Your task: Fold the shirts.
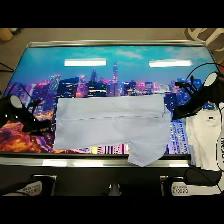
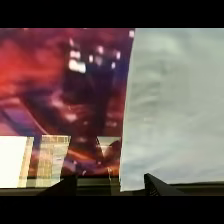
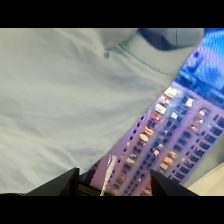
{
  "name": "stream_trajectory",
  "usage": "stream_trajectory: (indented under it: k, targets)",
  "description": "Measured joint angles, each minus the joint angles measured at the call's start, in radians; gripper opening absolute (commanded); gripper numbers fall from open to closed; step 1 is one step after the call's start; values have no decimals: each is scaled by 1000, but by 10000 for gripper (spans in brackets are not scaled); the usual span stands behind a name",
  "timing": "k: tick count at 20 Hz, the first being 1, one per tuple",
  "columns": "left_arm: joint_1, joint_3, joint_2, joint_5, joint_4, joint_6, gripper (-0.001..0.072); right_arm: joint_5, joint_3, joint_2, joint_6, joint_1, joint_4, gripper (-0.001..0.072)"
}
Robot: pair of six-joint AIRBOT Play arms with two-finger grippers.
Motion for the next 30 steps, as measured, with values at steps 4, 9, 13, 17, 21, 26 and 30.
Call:
stream_trajectory:
  k: [4,9,13,17,21,26,30]
  targets:
    - [8,-217,101,80,-42,35,496,-7,-47,26,-3,-11,19,426]
    - [11,-293,124,166,-134,45,496,2,-61,35,-12,-14,23,427]
    - [13,-306,103,177,-188,46,396,18,-95,47,-19,-15,18,432]
    - [8,-311,90,213,-219,48,72,4,-243,128,-30,-15,14,555]
    - [6,-311,89,222,-227,48,30,-39,-469,224,-49,-15,26,550]
    - [6,-311,89,222,-230,60,30,-132,-676,293,-56,-15,108,531]
    - [6,-311,89,222,-231,66,30,-211,-760,307,-55,-15,136,472]
